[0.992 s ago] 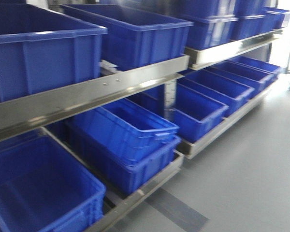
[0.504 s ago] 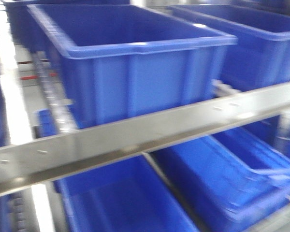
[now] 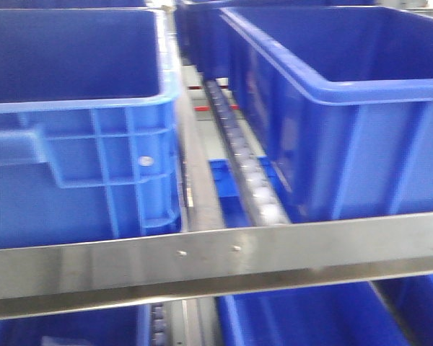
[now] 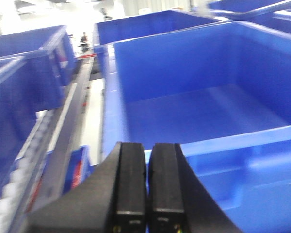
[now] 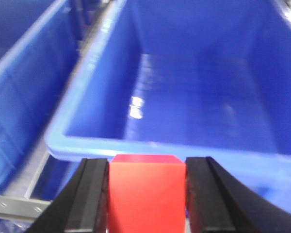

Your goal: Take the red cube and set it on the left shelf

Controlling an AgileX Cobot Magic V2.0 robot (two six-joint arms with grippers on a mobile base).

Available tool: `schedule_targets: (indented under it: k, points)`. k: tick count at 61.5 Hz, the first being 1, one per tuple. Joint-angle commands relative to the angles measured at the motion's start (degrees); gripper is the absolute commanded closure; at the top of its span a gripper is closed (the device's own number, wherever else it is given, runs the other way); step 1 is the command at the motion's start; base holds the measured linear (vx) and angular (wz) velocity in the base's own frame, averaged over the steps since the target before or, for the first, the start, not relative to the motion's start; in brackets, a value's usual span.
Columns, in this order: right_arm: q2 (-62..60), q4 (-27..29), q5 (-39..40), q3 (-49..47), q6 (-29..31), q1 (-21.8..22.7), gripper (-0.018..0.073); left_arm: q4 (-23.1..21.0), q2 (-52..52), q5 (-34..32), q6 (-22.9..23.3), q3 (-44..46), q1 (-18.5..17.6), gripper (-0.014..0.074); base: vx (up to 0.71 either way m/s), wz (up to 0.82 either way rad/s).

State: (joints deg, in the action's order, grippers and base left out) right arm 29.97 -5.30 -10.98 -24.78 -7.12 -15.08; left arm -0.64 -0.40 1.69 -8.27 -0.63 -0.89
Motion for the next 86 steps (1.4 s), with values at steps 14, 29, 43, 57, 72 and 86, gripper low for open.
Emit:
schedule_targets:
  k: [14,29,43,57,72,86]
  points:
    - [0.2,-0.8,4.7,-1.7,0.1,0.3,0.0503,-0.3,0.0,-5.2,0.0,-1.3,-0.3,0.0491,0.04,0.22]
    - [0.2,-0.8,4.7,-1.7,0.1,0.3,0.0503,-0.3,0.0,-5.2,0.0,-1.3,-0.3,0.0491,0.00,0.10]
    - [0.2,-0.8,4.7,-1.7,0.1,0.3,0.0503,-0.3,0.0,-5.2,0.0,-1.3,-0.3,0.0491,0.01,0.06]
    - [0.2,-0.8,4.7,-1.7,0.1,0.3,0.0503,-0.3,0.0,-5.2,0.0,-1.3,-0.3,0.0491,-0.01,-0.12]
    - [0.2,-0.8,4.7,-1.7,0.1,0.3,0.0503,-0.3,0.0,-5.2,0.0,-1.3,-0.3,0.0491,0.00,-0.03]
    - [0.2,-0.8,4.7,-1.7,0.1,0.3,0.0503,-0.3,0.0,-5.2,0.0,-1.3,-0.3,0.0491,0.01,-0.04]
